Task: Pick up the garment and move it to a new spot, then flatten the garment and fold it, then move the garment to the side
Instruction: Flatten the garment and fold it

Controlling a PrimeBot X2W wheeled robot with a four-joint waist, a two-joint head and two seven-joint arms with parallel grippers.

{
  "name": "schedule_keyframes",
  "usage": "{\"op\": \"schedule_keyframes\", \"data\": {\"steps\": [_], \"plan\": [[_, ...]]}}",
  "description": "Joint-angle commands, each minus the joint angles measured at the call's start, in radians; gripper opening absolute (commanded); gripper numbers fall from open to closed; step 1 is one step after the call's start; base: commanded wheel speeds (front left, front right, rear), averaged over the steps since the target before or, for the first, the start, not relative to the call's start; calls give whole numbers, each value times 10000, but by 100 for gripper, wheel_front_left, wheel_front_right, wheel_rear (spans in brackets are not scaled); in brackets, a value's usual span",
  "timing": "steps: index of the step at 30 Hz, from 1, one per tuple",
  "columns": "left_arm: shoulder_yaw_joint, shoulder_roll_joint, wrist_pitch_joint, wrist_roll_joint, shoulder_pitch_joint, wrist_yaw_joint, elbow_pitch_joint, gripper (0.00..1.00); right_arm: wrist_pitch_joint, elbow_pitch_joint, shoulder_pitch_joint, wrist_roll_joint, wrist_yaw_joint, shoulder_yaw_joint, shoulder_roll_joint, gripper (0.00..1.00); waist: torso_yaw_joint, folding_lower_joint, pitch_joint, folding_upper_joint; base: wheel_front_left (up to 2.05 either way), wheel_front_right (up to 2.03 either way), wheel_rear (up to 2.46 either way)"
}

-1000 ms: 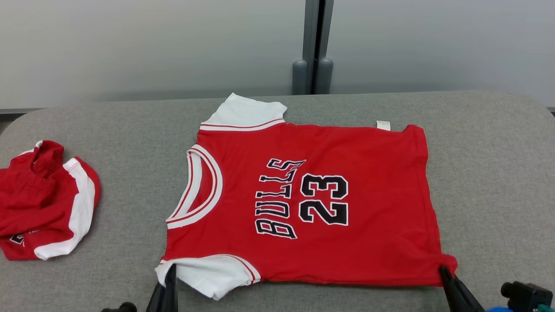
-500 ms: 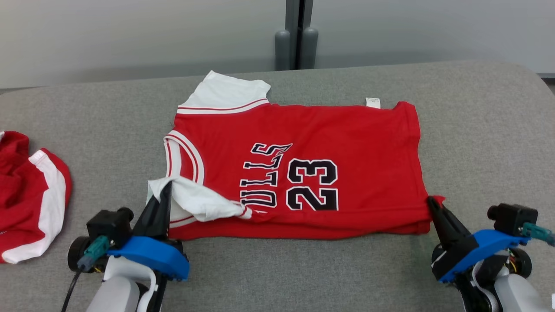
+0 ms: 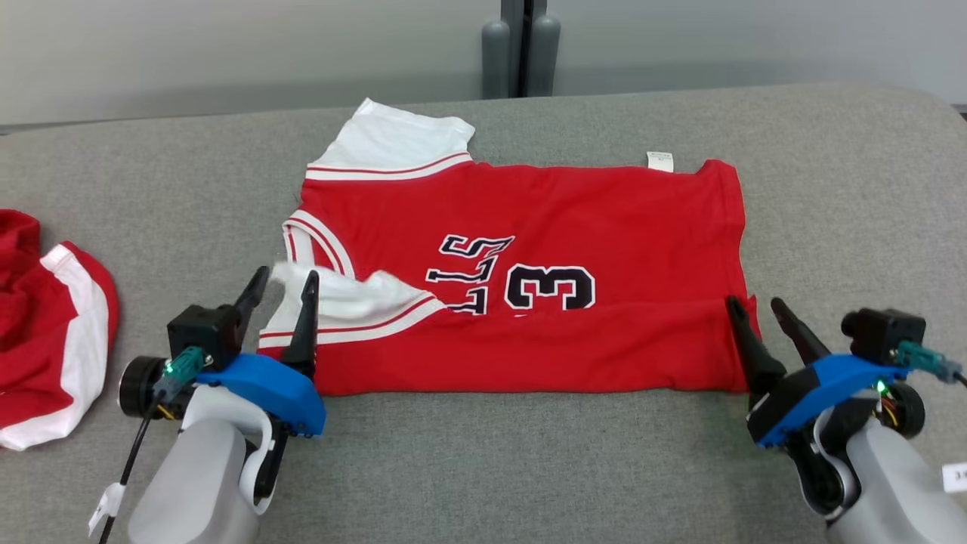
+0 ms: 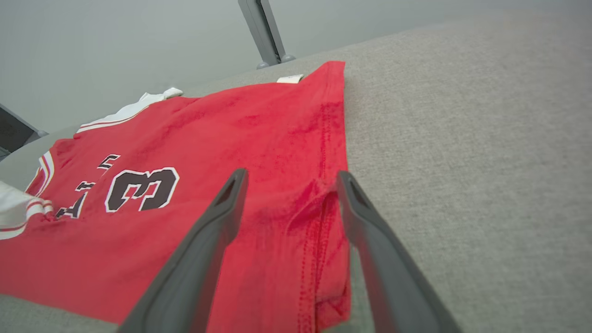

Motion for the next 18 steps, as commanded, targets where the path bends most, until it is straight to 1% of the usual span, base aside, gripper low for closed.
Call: {"op": "schedule_keyframes", "data": {"steps": [1, 6, 10, 13, 16, 18], "plan": [[63, 2, -132, -39, 152, -45, 22, 100, -188, -19, 371, -11, 4, 128, -135, 100, 8, 0, -96, -2, 0, 0, 0], [282, 90, -300, -89, 1116, 132, -279, 100, -438, -367, 1217, -82, 5, 420, -509, 100, 23, 0, -319, -2, 0, 0, 0], [279, 119, -322, -94, 1838, 207, -418, 100, -328, -474, 1526, -137, 5, 469, -582, 100, 43, 0, -357, -2, 0, 0, 0], [178, 70, -228, -124, 2001, 216, -290, 100, -223, -310, 1380, -304, 4, 493, -500, 100, 78, 0, -319, -2, 0, 0, 0], [129, 52, -117, -201, 1787, 152, 29, 100, -274, 76, 1040, -900, 4, 608, -601, 100, 112, 0, -244, -2, 0, 0, 0], [-1, 20, -41, -120, 1553, 122, 332, 100, -242, 511, 869, -944, 5, 513, -400, 100, 164, 0, -200, -2, 0, 0, 0]]}}
